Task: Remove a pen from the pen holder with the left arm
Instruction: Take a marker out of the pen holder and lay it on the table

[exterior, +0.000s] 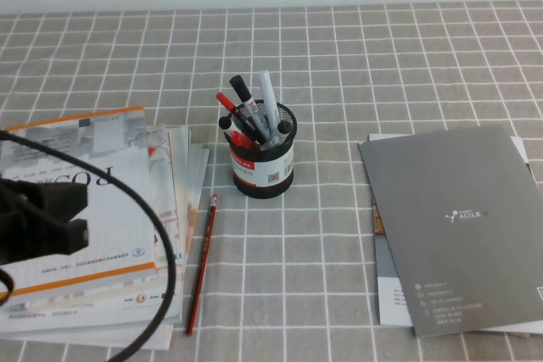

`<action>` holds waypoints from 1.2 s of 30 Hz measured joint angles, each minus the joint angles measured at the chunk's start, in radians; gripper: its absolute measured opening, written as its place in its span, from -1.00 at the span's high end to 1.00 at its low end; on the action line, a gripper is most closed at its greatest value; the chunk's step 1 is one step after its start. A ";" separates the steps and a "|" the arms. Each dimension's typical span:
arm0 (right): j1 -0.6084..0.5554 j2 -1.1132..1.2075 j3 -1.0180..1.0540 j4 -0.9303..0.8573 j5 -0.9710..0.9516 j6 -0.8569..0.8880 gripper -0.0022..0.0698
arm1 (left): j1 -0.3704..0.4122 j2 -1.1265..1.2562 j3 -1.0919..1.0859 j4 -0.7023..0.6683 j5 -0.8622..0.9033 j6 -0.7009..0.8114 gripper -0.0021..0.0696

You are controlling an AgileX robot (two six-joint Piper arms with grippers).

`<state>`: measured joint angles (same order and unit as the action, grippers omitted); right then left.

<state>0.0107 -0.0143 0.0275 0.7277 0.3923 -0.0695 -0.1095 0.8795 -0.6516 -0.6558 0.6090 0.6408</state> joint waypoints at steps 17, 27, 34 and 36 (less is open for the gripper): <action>0.000 0.000 0.000 0.000 0.000 0.000 0.97 | -0.161 0.132 -0.004 -0.058 -0.068 0.081 0.95; 0.000 0.000 0.000 0.000 0.000 0.000 0.97 | -0.178 0.132 -0.004 -0.134 -0.091 0.160 0.95; 0.000 0.000 0.000 0.000 0.000 0.000 0.97 | -0.189 0.138 -0.004 -0.200 -0.185 0.298 0.94; 0.000 0.000 0.000 0.000 0.000 0.000 0.97 | -0.210 0.144 -0.004 -0.145 -0.243 0.280 0.90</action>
<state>0.0107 -0.0143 0.0275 0.7277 0.3923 -0.0695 -0.3192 1.0238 -0.6558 -0.8006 0.3657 0.9209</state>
